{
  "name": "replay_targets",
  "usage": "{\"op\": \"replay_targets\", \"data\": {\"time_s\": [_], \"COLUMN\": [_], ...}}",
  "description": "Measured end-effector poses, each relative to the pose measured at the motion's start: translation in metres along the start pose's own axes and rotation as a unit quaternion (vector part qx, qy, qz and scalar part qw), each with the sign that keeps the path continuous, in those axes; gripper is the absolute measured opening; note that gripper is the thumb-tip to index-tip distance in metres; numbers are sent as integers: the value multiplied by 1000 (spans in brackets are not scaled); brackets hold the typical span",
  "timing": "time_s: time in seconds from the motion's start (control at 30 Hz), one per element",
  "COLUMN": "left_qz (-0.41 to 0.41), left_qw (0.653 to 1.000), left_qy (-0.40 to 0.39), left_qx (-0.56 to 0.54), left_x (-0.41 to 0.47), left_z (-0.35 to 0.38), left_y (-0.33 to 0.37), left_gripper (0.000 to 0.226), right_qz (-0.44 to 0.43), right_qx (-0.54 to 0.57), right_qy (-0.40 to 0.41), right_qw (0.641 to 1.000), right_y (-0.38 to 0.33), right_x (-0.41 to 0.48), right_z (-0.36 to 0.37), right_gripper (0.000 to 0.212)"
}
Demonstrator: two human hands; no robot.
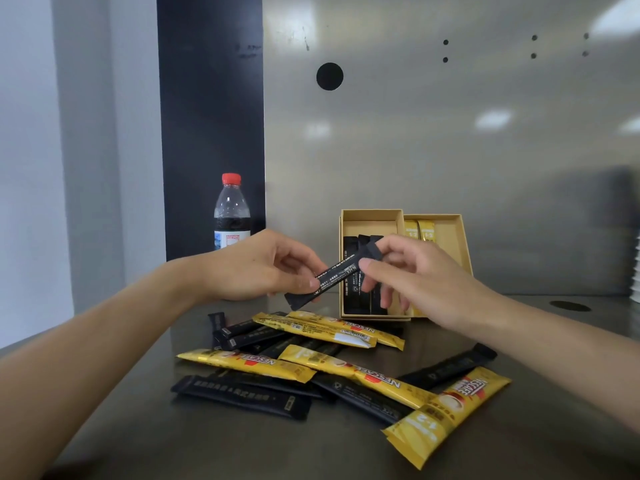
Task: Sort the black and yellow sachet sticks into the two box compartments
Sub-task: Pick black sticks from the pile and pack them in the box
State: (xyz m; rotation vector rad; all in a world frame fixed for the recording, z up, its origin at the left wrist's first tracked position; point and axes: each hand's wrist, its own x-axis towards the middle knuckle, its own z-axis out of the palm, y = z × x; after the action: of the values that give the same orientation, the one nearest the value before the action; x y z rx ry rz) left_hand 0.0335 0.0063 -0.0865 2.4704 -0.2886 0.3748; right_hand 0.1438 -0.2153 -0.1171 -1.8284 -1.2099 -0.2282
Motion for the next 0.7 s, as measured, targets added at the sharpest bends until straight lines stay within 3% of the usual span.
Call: {"op": "replay_targets", "data": {"time_s": [0.17,0.47,0.7], "left_qz": [-6,-4,6], "left_qw": [1000,1000,998], "left_qy": [6,19,56], "left_qx": [-2,10,6], "left_x": [1,5,9], "left_z": [1,8,13], "left_y": [0,-3,-1], "left_gripper": [19,13,11], "right_qz": [13,29,40], "right_qx": [-9,56,103], "right_qy": [35,70,143], "right_qw": [999,996,984], "right_y": [3,0,1], "right_x": [4,3,7], "right_z": [0,0,-6], "right_gripper": [6,13,13]}}
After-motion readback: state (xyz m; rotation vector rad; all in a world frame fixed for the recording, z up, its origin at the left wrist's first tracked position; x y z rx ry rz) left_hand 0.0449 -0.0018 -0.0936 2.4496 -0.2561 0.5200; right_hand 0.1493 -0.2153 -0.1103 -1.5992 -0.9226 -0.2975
